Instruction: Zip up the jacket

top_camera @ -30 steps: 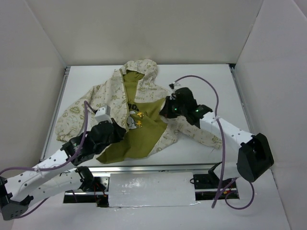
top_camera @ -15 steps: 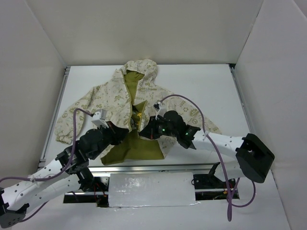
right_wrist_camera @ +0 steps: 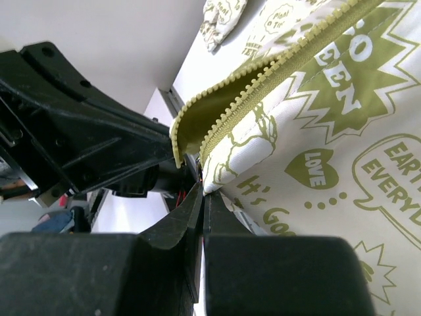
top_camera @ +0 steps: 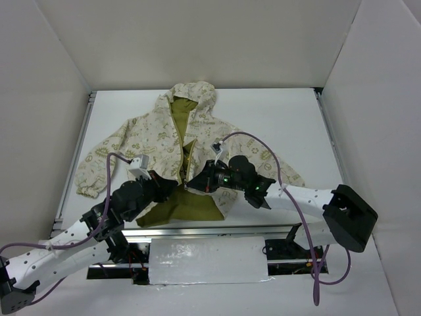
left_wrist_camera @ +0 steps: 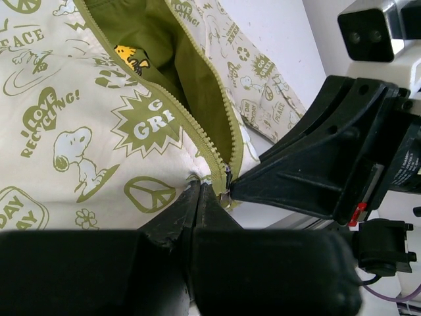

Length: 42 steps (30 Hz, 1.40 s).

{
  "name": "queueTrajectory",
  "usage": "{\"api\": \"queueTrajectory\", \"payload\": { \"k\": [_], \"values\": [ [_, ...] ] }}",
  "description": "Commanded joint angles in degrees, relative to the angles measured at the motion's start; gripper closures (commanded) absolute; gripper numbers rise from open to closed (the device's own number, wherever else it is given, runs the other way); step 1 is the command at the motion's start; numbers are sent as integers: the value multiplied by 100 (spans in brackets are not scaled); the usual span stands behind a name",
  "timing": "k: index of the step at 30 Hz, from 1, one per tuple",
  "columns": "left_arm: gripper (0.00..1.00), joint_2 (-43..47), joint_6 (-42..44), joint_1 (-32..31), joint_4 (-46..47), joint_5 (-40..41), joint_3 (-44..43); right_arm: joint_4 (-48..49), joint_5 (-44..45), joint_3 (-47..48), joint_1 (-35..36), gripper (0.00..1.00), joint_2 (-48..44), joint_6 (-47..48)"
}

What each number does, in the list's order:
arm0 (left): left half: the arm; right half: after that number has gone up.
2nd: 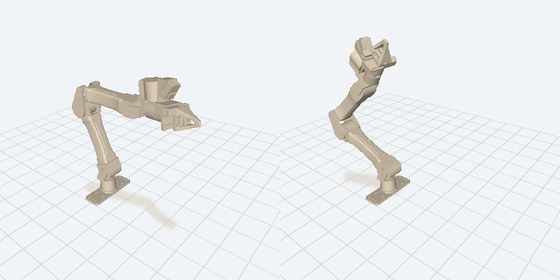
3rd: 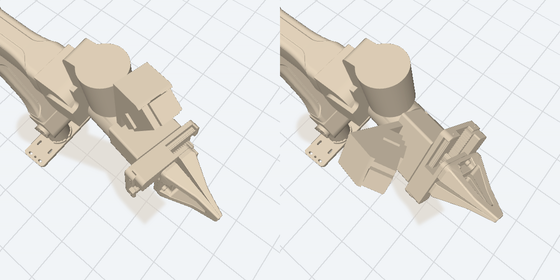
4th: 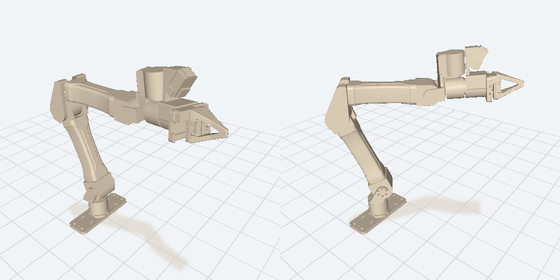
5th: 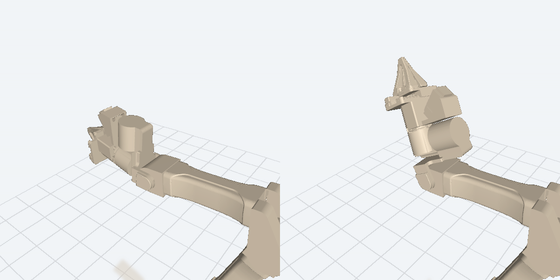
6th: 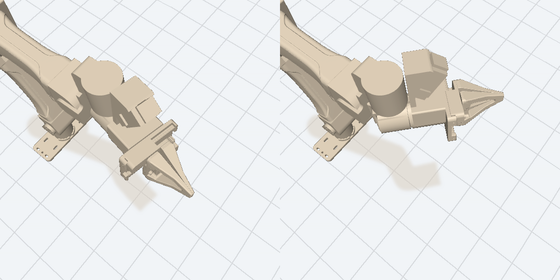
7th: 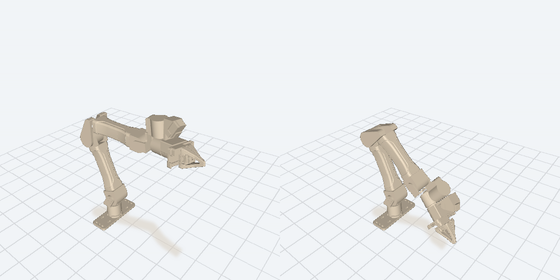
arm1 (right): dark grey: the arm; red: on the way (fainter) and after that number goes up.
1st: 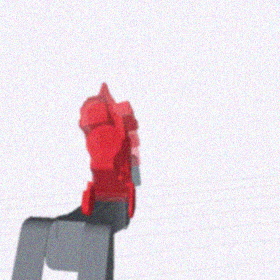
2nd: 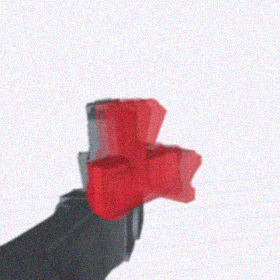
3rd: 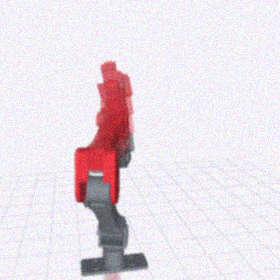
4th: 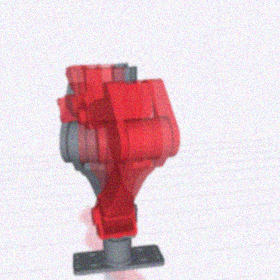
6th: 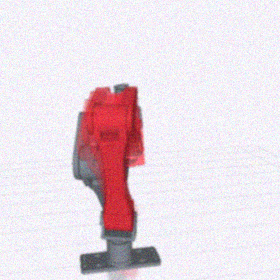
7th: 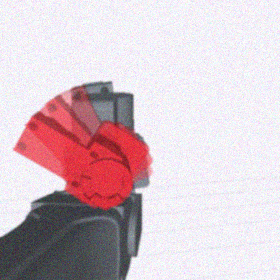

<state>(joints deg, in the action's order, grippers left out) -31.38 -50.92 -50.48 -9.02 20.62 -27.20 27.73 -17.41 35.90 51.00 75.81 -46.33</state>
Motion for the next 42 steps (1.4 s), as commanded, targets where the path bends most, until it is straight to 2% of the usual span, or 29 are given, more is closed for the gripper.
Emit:
{"api": "queueTrajectory", "payload": {
  "k": [1,17,27,42],
  "values": [
    [100,0,91,12,453,3,4,532,-149,-92,111,100,-225,-148],
    [100,-141,-59,20,489,196,48,523,150,-109,367,100,-233,-122],
    [100,-123,-59,12,445,188,31,163,493,40,384,100,-304,-43],
    [100,-202,-85,20,418,188,-22,75,493,198,384,100,-225,62]
  ]
}}
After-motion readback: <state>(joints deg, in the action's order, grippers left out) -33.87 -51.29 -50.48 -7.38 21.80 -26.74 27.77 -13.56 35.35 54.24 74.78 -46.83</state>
